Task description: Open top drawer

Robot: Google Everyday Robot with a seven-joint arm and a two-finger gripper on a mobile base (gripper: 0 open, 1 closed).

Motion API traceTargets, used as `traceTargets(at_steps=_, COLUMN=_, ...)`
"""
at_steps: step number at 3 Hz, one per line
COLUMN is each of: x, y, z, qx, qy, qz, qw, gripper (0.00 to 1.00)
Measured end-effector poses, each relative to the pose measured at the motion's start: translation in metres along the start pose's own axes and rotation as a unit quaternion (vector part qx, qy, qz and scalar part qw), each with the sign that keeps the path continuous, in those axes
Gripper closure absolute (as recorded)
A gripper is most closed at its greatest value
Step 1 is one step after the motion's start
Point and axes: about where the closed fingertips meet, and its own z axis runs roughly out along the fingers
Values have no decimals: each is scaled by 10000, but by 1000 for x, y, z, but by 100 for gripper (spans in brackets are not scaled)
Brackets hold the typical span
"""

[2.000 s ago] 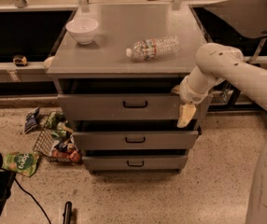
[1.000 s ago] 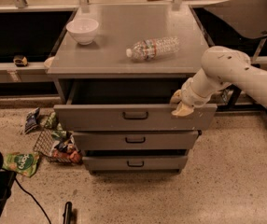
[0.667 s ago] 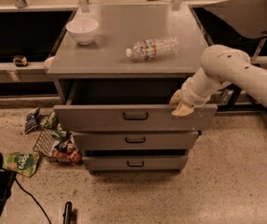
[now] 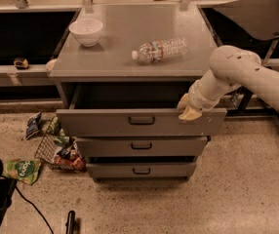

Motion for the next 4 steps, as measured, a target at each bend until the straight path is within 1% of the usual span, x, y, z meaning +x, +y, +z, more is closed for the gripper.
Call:
traceTargets(at_steps=1, x=0, y=0, z=0, qx=-1, qy=0, qz=0, qw=10000, gripper=35)
traceTargets(at_steps=2, x=1, y=2, z=3, qx=-63, qy=-41, qz=-29, qw=10000, gripper=12)
traceTargets(at_steps=3, x=1, y=2, z=3, qx=-66, qy=-41, qz=-29, qw=10000, gripper=0)
traceTargets(at_steps=4, x=-4, y=17, z=17, qx=-407, qy=-6, qz=-40, qw=9992, gripper=0)
